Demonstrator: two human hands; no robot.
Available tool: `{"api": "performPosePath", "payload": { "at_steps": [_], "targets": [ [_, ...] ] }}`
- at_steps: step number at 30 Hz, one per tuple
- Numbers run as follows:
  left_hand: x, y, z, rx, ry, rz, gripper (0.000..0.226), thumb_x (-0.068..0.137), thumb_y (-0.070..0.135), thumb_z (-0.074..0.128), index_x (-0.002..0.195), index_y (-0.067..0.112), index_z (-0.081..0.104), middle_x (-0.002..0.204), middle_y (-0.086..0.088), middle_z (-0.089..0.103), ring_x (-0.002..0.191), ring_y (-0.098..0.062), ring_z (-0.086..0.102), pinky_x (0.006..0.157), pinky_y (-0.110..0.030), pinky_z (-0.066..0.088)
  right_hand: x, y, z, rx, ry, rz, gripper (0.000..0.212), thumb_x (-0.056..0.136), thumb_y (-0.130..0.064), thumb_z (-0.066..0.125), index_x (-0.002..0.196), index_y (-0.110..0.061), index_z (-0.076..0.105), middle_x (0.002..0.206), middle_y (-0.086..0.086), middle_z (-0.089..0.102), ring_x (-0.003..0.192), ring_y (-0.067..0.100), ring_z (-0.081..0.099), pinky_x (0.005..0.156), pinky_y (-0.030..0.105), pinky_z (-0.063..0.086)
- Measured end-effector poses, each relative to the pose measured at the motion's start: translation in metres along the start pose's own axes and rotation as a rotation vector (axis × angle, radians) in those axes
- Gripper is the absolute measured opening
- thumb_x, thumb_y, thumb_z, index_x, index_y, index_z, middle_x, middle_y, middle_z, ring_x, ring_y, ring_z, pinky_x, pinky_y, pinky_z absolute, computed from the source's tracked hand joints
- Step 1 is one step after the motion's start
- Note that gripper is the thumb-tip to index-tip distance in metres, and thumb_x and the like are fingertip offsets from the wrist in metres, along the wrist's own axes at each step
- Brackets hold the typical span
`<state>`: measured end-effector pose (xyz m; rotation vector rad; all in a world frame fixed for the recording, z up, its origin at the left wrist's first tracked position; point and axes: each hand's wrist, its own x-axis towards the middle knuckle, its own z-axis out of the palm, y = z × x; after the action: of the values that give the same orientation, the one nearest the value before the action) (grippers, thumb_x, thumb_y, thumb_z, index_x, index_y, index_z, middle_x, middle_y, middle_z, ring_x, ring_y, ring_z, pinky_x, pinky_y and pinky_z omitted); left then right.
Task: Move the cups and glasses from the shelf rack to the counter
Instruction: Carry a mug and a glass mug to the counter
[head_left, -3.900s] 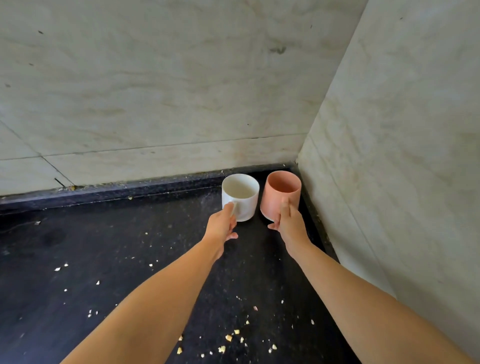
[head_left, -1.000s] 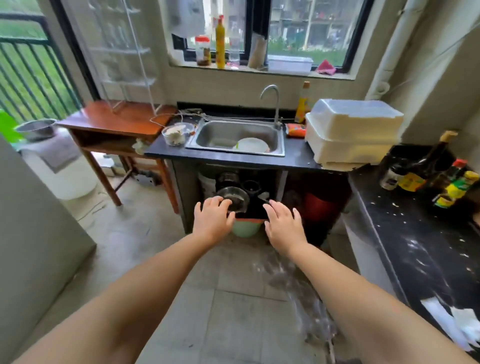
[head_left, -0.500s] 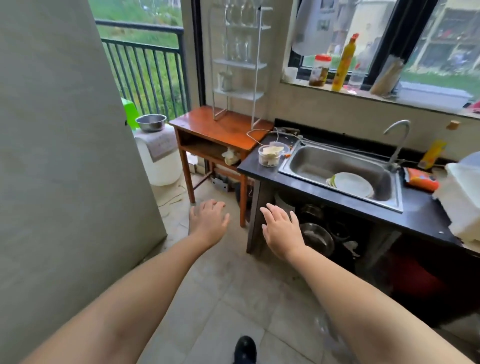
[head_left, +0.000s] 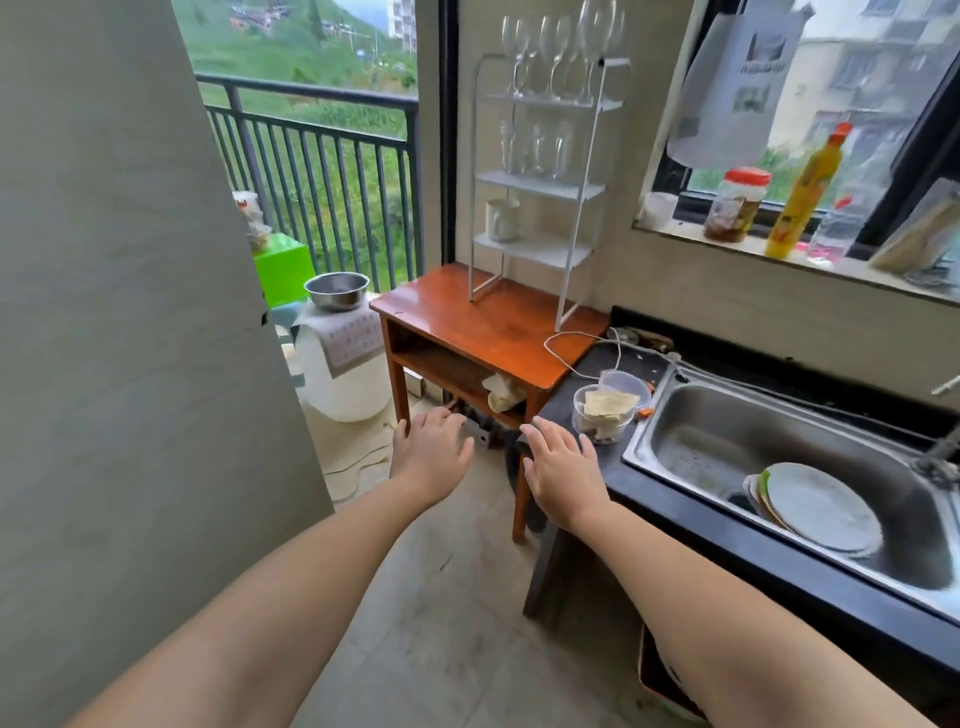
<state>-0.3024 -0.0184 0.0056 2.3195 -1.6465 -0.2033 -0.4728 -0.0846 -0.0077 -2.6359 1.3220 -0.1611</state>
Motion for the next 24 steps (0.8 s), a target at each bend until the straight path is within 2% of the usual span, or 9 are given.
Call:
{"api": "performPosePath", "payload": {
  "at_steps": [7,17,24],
  "targets": [
    [0.128,-0.032,0.005,-0.009,0.004,0.034,0.041,0.096,0.038,0.037,0.133,0.023,0.049,0.143,0.0,0.045,0.135,-0.022,0.036,0.114,-0.044,0.025,0.125,0.002,0.004,-0.034,0.023,0.02,0.048,0.101,-0.03,0.031,0.147,-0.022,0.023,0.159,0.0,0.017,0.148,0.019,0.013,0.12,0.049,0.011],
    [0.344,-0.086,-0.039,-0.006,0.008,0.262,0.043,0.097,0.039,0.037,0.136,0.022,0.046,0.145,-0.001,0.044,0.136,-0.023,0.037,0.114,-0.043,0.026,0.319,-0.006,-0.017,-0.036,0.176,0.211,0.048,0.101,-0.031,0.028,0.148,-0.022,0.023,0.159,0.0,0.019,0.147,0.018,0.015,0.119,0.044,0.013],
    [0.45,-0.081,-0.037,-0.069,-0.003,0.33,0.042,0.097,0.038,0.037,0.135,0.023,0.047,0.145,-0.001,0.044,0.137,-0.024,0.036,0.114,-0.043,0.028,0.418,0.014,-0.048,-0.059,0.277,0.278,0.047,0.1,-0.03,0.032,0.146,-0.021,0.029,0.157,0.001,0.026,0.146,0.019,0.021,0.118,0.042,0.019]
  ]
}}
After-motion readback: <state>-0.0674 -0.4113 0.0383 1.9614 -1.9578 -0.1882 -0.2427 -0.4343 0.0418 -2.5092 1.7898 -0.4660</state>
